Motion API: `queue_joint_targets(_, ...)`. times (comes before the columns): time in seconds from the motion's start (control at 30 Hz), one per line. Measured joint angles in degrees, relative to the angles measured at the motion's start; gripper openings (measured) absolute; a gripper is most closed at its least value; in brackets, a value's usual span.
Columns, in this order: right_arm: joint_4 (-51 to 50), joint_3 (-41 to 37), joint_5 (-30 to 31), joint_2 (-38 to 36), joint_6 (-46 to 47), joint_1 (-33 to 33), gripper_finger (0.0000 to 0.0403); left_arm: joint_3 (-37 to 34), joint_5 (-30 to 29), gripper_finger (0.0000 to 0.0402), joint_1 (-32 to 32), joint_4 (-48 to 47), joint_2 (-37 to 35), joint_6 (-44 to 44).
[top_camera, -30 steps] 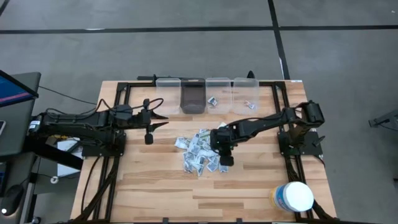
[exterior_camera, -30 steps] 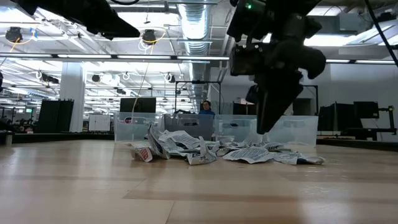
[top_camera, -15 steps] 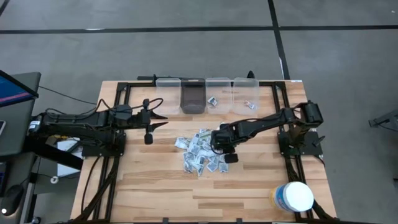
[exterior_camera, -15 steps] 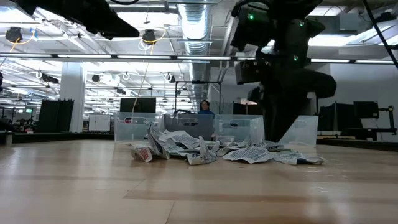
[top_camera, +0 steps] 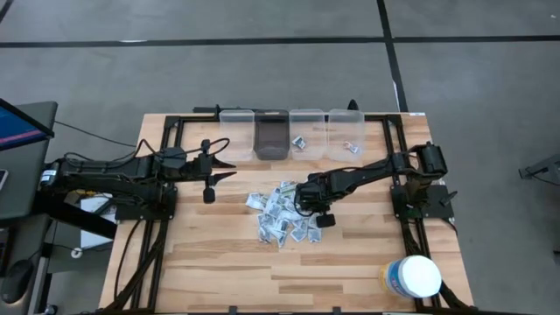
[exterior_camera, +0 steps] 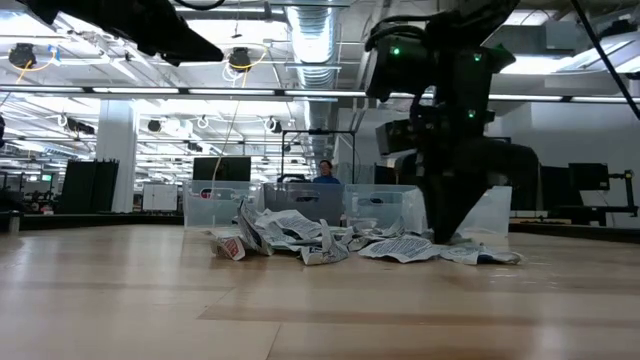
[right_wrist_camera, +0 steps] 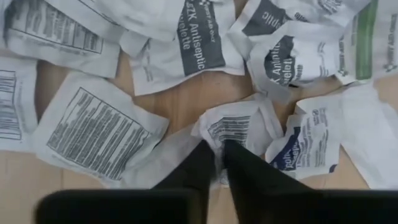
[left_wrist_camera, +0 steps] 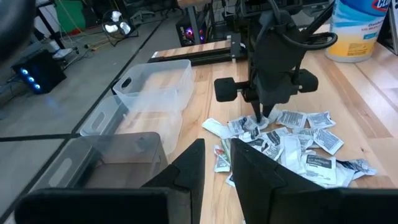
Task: Pick & Place First Aid Supplies
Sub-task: Put the towelette pack into the middle transparent bin
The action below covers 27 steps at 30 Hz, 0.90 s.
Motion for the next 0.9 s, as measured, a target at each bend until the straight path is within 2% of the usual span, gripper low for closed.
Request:
queue_joint_targets(0.07, -0.69, -0.02, -0.04, -0.69, 0.0, -0.02, 0.0009, 0.0, -0.01, 0.0078, 0.0, -0.05, 0.0, -0.01)
queue_joint_targets(0.23, -3.78, 1.51, -0.17, -2.16, -0.74, -0.15, 0.0017, 0.0, -0.01, 0.0078, 0.0, -0.05, 0.0, -0.16)
queue_joint_targets(0.4, -6.91, 4.0, -3.26, -4.04, -3.94, -1.14, 0.0004, 0.0, -0.08, 0.0078, 0.0, -0.02, 0.0, -0.25)
queue_joint_targets(0.63, -6.99, 6.49, -11.32, -8.78, -4.5, -6.17, 0.0003, 0.0, -0.12, 0.0078, 0.01, 0.06, 0.0, -1.06)
queue_joint_targets(0.9, -3.5, 7.43, -24.92, -14.13, -2.96, -13.88, 0.0002, 0.0, 0.14, 0.0078, 0.02, 0.04, 0.02, -1.58)
